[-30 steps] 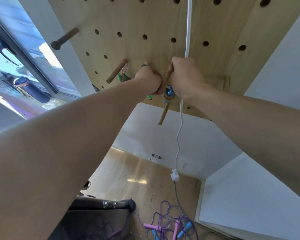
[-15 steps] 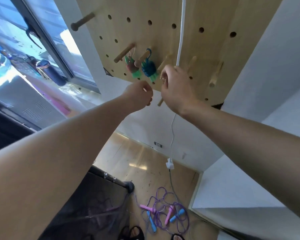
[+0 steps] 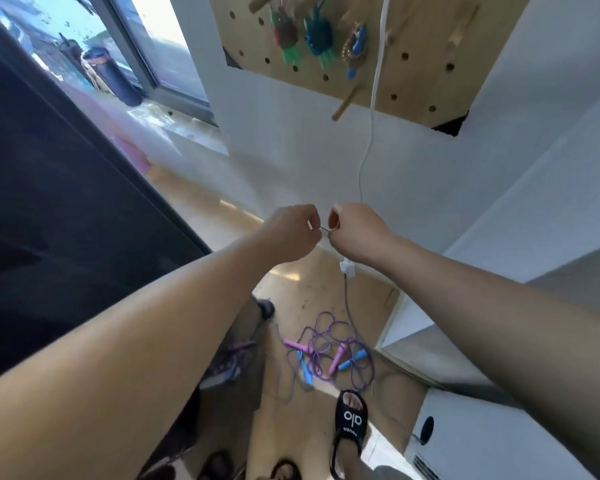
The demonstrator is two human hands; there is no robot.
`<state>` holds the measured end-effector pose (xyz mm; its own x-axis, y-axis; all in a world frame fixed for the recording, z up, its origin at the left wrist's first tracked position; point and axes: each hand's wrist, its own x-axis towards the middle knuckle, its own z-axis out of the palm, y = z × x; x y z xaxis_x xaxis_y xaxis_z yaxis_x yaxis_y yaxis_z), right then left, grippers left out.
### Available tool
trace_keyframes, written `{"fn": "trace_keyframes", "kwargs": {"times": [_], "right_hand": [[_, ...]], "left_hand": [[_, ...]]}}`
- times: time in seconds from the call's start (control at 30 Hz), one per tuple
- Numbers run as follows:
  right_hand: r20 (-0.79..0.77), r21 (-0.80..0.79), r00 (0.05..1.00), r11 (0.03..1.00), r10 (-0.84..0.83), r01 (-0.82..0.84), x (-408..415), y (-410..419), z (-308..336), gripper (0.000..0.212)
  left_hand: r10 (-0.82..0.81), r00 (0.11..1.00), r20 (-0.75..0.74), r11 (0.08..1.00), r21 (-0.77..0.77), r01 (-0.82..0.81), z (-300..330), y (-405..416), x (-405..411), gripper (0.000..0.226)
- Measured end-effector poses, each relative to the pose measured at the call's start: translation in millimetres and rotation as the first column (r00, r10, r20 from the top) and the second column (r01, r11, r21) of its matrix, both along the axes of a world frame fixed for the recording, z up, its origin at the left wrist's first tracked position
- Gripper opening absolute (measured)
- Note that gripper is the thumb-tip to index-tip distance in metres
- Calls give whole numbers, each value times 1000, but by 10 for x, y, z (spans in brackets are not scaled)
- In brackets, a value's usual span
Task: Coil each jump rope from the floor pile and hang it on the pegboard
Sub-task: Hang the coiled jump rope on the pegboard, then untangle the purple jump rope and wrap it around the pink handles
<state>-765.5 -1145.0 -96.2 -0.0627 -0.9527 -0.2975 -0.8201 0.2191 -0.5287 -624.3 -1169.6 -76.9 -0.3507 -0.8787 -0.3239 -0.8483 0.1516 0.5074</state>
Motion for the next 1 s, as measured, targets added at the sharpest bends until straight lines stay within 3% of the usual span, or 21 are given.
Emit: {"fn": "trace_keyframes", "kwargs": {"times": [0.27, 0.37, 0.5, 0.67, 0.77, 0.93, 1.0], "right_hand": [[2, 80, 999, 996, -50, 49, 508, 977, -704, 13], [16, 145, 996, 986, -82, 79, 631, 1275, -1109, 8], [69, 239, 985, 961, -159, 138, 699, 1551, -1757, 12], [122, 369, 969, 916, -216, 157, 693, 1817, -3145, 9], [172, 440, 958, 888, -230, 134, 623, 1908, -4113, 20], [238, 540, 904, 822, -355, 180, 566, 2066, -5856, 16], [266, 592, 858, 777, -439, 214, 619, 2146, -6506, 29]], "left_hand": [[-34, 999, -9, 989, 141, 35, -883, 781, 502, 18], [15, 1000, -27, 974, 227, -8, -1265, 1035, 596, 9], [54, 998, 11, 955, 291, -55, -1918, 1344, 693, 20], [54, 998, 29, 919, 389, -61, -3097, 1640, 772, 22], [30, 995, 90, 916, 396, -63, -4013, 1733, 832, 28], [150, 979, 136, 872, 448, -196, -5703, 1877, 855, 38], [178, 974, 140, 853, 471, -223, -6369, 1956, 835, 44]]}}
